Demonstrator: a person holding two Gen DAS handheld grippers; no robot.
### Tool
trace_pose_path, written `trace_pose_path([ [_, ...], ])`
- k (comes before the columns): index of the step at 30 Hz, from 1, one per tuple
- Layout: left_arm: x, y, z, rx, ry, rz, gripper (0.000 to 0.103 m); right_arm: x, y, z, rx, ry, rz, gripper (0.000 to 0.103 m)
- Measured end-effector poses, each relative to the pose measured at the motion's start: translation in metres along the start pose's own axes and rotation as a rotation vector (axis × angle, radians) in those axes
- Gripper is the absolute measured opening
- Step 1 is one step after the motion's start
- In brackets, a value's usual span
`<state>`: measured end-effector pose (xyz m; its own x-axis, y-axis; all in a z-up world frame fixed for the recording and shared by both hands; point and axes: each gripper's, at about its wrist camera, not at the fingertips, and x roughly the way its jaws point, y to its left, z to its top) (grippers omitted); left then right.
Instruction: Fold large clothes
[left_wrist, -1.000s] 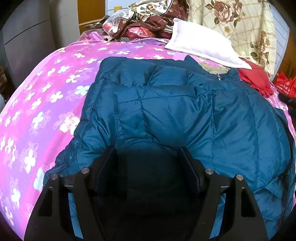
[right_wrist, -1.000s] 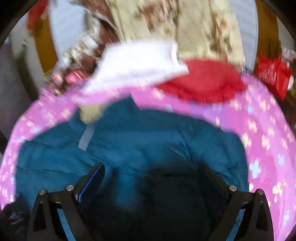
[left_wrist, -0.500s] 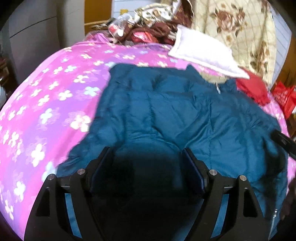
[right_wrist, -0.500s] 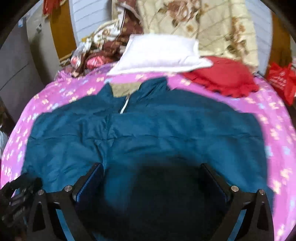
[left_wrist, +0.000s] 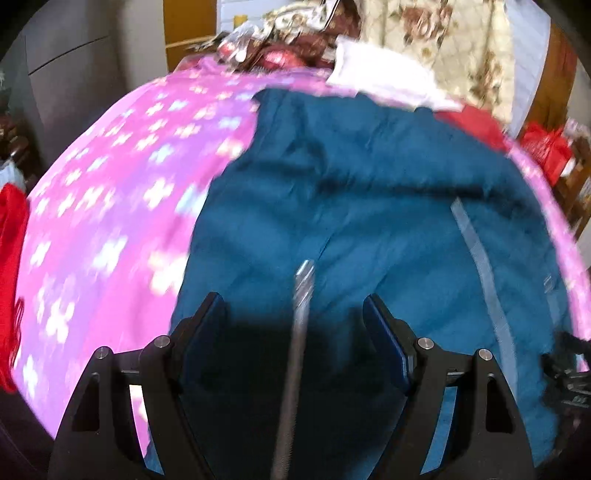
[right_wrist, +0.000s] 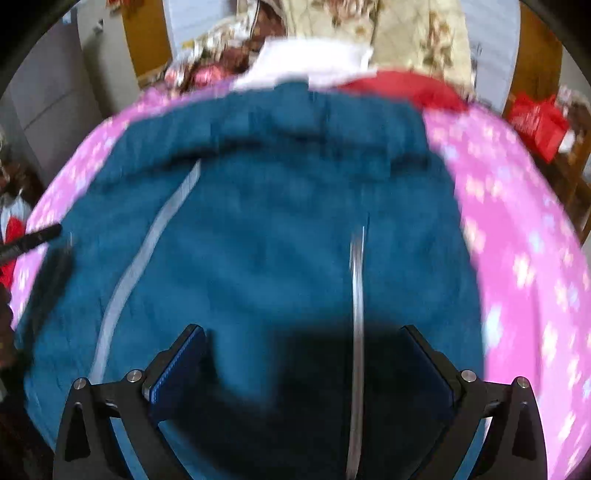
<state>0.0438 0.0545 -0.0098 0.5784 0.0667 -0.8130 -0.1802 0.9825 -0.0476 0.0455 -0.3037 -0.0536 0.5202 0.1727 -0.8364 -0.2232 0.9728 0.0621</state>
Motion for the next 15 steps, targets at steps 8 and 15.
trace_pose_path([
  [8, 0.013, -0.001, -0.02, 0.037, -0.038, 0.054, 0.081, -0.012, -0.016, -0.025, 0.06, -0.144, 0.066, 0.103],
  [15, 0.016, 0.006, -0.02, 0.018, -0.038, 0.028, 0.082, -0.042, -0.034, -0.053, 0.067, -0.208, 0.06, 0.102],
])
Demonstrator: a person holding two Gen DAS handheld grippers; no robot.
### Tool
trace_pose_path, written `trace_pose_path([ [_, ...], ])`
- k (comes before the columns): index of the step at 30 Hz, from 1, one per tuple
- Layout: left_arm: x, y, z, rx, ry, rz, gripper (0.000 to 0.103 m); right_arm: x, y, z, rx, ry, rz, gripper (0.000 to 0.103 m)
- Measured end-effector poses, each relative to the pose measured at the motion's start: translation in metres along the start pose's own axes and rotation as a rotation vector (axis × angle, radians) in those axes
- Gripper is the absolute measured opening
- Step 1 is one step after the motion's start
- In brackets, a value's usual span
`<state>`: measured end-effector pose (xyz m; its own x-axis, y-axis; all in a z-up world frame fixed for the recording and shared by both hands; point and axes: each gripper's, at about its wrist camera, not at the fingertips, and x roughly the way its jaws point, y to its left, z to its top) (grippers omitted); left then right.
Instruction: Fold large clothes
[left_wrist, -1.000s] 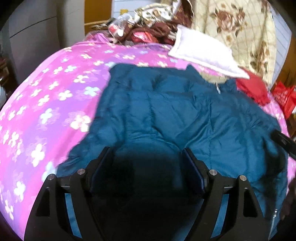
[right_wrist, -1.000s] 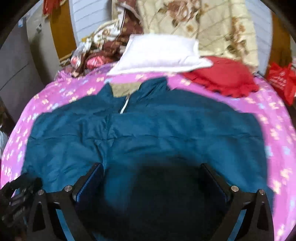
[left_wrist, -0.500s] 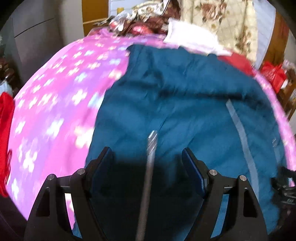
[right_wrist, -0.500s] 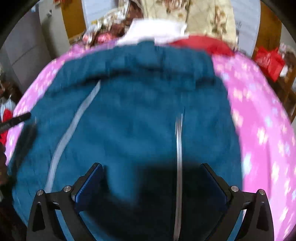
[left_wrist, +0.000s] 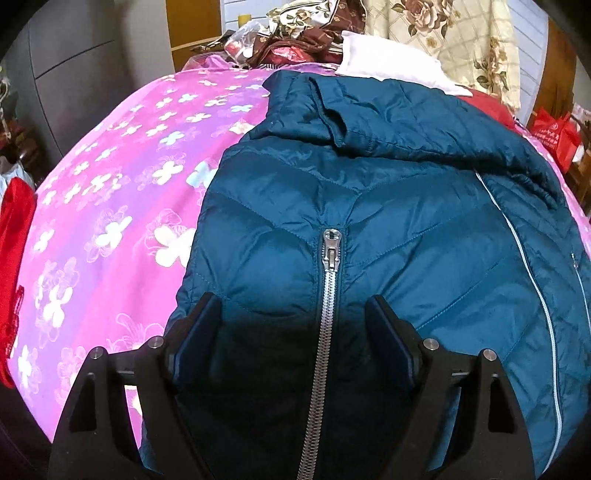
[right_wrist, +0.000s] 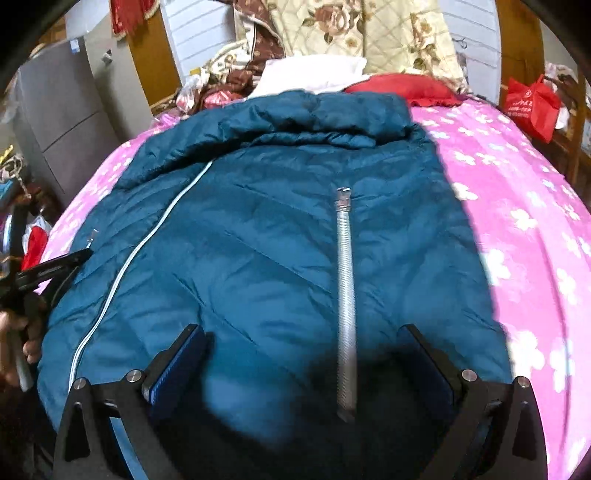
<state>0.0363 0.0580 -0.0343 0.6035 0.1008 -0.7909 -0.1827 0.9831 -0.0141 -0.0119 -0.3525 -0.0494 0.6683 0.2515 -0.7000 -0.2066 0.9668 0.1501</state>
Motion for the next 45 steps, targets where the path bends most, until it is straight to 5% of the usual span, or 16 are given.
trace_pose_path([
  [6, -0.003, 0.001, -0.002, -0.01, -0.004, -0.012, 0.083, -0.052, -0.07, -0.046, 0.143, -0.064, -0.047, 0.103],
  [12, -0.021, 0.004, -0.003, 0.008, -0.017, -0.003, 0.082, -0.063, -0.097, -0.079, 0.197, -0.026, 0.107, 0.103],
  [17, -0.062, 0.045, 0.0, -0.012, -0.071, 0.039, 0.082, -0.063, -0.099, -0.08, 0.235, -0.006, 0.282, 0.103],
  [21, -0.074, 0.094, -0.009, -0.045, -0.015, 0.077, 0.082, -0.049, -0.08, -0.069, 0.169, 0.034, 0.384, 0.103],
  [26, -0.073, 0.142, -0.031, -0.169, 0.058, 0.022, 0.082, -0.035, -0.081, -0.056, 0.181, 0.043, 0.452, 0.103],
  [32, -0.057, 0.115, -0.065, -0.145, 0.134, -0.144, 0.083, -0.031, -0.073, -0.049, 0.164, 0.027, 0.437, 0.101],
  [35, -0.065, 0.101, -0.075, -0.095, 0.107, -0.144, 0.083, -0.034, -0.068, -0.05, 0.137, 0.02, 0.446, 0.101],
  [38, -0.077, 0.096, -0.087, -0.087, 0.132, -0.248, 0.083, -0.03, -0.065, -0.051, 0.114, 0.026, 0.426, 0.101],
  [42, -0.093, 0.086, -0.103, -0.06, 0.16, -0.48, 0.083, -0.028, -0.064, -0.051, 0.114, 0.027, 0.418, 0.101],
  [45, -0.094, 0.081, -0.101, -0.054, 0.147, -0.559, 0.083, -0.028, -0.063, -0.051, 0.108, 0.027, 0.412, 0.101],
])
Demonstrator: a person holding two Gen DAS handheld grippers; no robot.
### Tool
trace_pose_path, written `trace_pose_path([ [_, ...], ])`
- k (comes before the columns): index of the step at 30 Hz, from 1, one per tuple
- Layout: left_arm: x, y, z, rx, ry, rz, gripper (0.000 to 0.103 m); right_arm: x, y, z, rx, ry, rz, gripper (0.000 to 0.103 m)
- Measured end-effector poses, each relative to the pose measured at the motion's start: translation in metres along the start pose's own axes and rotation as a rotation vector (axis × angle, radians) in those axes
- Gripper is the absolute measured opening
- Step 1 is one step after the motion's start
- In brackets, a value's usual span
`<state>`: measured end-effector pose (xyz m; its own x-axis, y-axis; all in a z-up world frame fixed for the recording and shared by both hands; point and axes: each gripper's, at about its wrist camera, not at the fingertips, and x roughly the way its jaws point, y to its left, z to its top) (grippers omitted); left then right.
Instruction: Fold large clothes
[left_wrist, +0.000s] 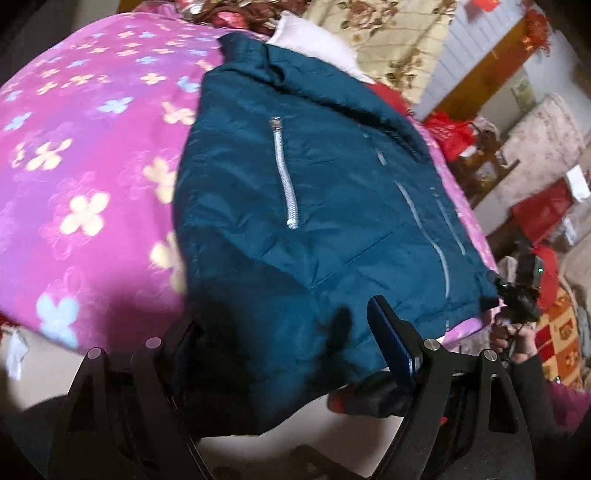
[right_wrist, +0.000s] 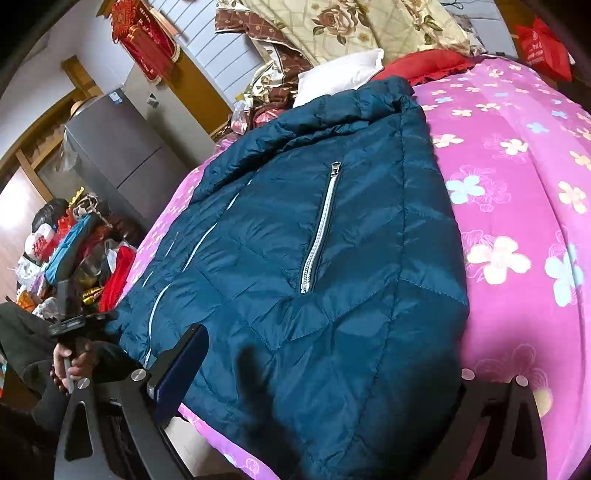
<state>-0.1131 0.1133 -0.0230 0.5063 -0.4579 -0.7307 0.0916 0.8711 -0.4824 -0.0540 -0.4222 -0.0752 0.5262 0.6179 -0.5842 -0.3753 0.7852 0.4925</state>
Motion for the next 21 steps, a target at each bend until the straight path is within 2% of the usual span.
trace_pose_path([
  [5, 0.012, 0.019, 0.027, -0.115, -0.016, -0.047, 0.083, 0.0, 0.0, -0.001, 0.003, -0.004, -0.002, 0.101],
  [7, 0.015, 0.018, 0.03, -0.119, -0.012, -0.062, 0.083, -0.001, 0.001, -0.002, 0.002, -0.007, -0.005, 0.101],
  [9, 0.018, 0.009, 0.026, -0.078, 0.013, -0.091, 0.083, -0.001, 0.002, -0.002, -0.002, -0.008, -0.009, 0.101],
  [12, 0.015, 0.0, 0.029, 0.002, -0.016, 0.036, 0.082, 0.0, 0.002, -0.002, -0.003, -0.014, -0.016, 0.101],
  [14, 0.018, 0.008, 0.034, -0.046, -0.02, 0.023, 0.081, 0.0, 0.002, -0.001, -0.006, -0.019, -0.026, 0.101],
  [16, 0.019, 0.01, 0.033, -0.073, -0.048, 0.019, 0.074, 0.001, 0.003, -0.001, -0.011, -0.024, -0.042, 0.101],
  [17, 0.019, 0.009, 0.032, -0.065, -0.061, 0.042, 0.066, 0.001, 0.004, -0.001, -0.014, -0.028, -0.059, 0.095],
  [18, 0.019, 0.008, 0.03, -0.05, -0.074, 0.083, 0.052, 0.0, 0.003, -0.001, -0.013, -0.028, -0.068, 0.089],
  [20, 0.019, 0.01, 0.025, -0.049, -0.094, 0.143, 0.037, -0.005, -0.002, 0.0, 0.014, -0.042, -0.079, 0.05],
  [21, 0.016, 0.014, 0.023, -0.07, -0.103, 0.134, 0.032, -0.007, -0.005, 0.0, 0.026, -0.049, -0.069, 0.045],
])
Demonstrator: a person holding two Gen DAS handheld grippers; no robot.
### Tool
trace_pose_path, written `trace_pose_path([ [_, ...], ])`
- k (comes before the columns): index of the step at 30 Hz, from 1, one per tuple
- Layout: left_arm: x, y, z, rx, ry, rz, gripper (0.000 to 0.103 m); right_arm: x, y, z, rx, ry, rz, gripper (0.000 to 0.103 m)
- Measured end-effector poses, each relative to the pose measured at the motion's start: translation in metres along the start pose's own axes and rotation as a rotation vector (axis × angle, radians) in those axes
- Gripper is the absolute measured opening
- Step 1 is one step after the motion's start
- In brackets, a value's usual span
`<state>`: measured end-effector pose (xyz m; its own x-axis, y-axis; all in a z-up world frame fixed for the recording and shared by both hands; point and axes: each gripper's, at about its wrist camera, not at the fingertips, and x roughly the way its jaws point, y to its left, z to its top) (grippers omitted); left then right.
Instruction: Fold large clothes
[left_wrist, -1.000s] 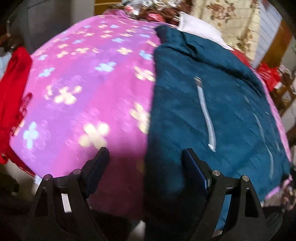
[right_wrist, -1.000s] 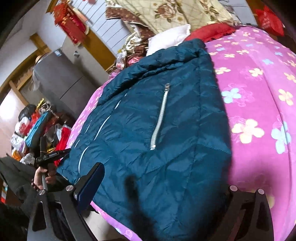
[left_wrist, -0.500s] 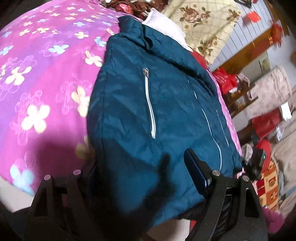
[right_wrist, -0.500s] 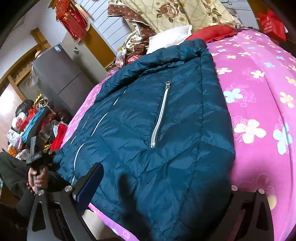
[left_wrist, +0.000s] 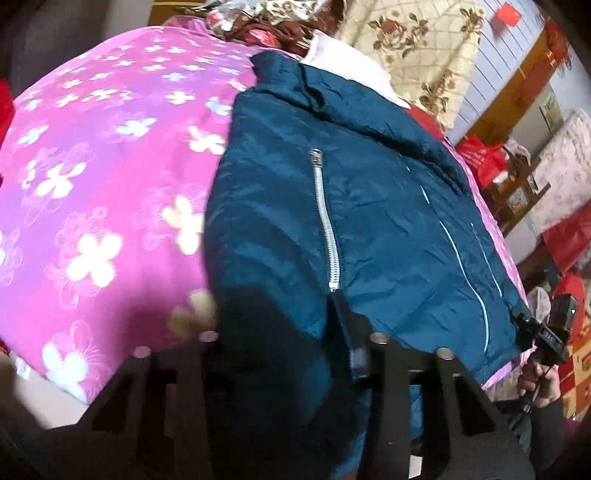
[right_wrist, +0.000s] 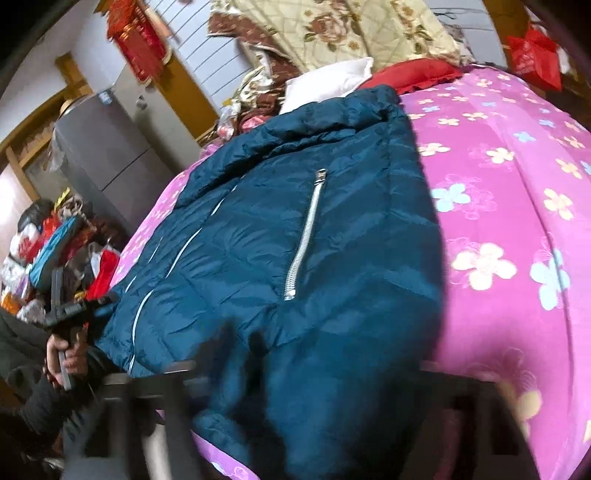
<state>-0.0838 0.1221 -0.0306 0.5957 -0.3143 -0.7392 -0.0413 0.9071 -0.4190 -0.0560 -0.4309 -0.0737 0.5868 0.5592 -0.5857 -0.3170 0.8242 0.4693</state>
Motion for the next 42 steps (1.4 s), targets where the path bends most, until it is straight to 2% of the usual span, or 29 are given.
trace_pose_path([
  [1, -0.001, 0.003, -0.002, -0.019, -0.004, -0.002, 0.03, -0.002, -0.003, 0.001, 0.01, -0.001, 0.014, 0.036],
  [2, -0.002, 0.005, -0.002, -0.035, -0.009, -0.008, 0.029, -0.002, -0.004, 0.001, 0.01, -0.002, 0.02, 0.033],
  [6, -0.002, 0.001, -0.006, 0.002, -0.02, 0.02, 0.033, 0.007, 0.0, -0.002, -0.027, 0.029, -0.037, 0.033],
  [11, 0.0, -0.008, -0.01, 0.043, -0.019, 0.02, 0.046, 0.007, -0.001, -0.002, -0.019, 0.03, -0.006, 0.034],
  [13, -0.001, -0.009, -0.012, 0.049, -0.015, 0.023, 0.047, 0.008, 0.004, -0.004, -0.042, 0.042, 0.018, 0.034],
  [15, -0.001, -0.01, -0.012, 0.045, -0.021, 0.028, 0.047, 0.009, 0.007, -0.005, -0.059, 0.049, 0.005, 0.034],
  [20, 0.002, -0.015, -0.01, 0.045, -0.027, 0.073, 0.047, 0.009, 0.0, -0.007, 0.029, 0.022, 0.02, 0.034],
  [22, 0.002, -0.014, -0.01, 0.024, -0.029, 0.095, 0.038, 0.009, 0.008, -0.007, 0.0, 0.025, -0.008, 0.036],
  [24, 0.002, -0.01, -0.009, -0.007, -0.024, 0.104, 0.022, 0.008, 0.021, -0.009, -0.054, 0.022, -0.064, 0.035],
  [26, 0.001, -0.006, -0.009, -0.033, -0.02, 0.086, 0.013, 0.007, 0.032, -0.012, -0.089, 0.011, -0.125, 0.02],
  [27, -0.001, -0.006, -0.009, -0.035, -0.022, 0.089, 0.01, 0.004, 0.035, -0.013, -0.087, -0.009, -0.134, 0.017],
  [29, -0.008, -0.008, -0.008, -0.028, -0.03, 0.113, 0.008, -0.005, 0.048, -0.018, -0.098, -0.06, -0.148, 0.011],
  [32, -0.026, -0.006, -0.007, -0.029, -0.051, 0.124, 0.008, -0.02, 0.064, -0.028, -0.103, -0.118, -0.156, 0.011],
  [42, -0.083, 0.0, -0.023, -0.026, -0.09, 0.035, 0.008, -0.079, 0.074, -0.047, -0.008, -0.211, -0.081, 0.01],
])
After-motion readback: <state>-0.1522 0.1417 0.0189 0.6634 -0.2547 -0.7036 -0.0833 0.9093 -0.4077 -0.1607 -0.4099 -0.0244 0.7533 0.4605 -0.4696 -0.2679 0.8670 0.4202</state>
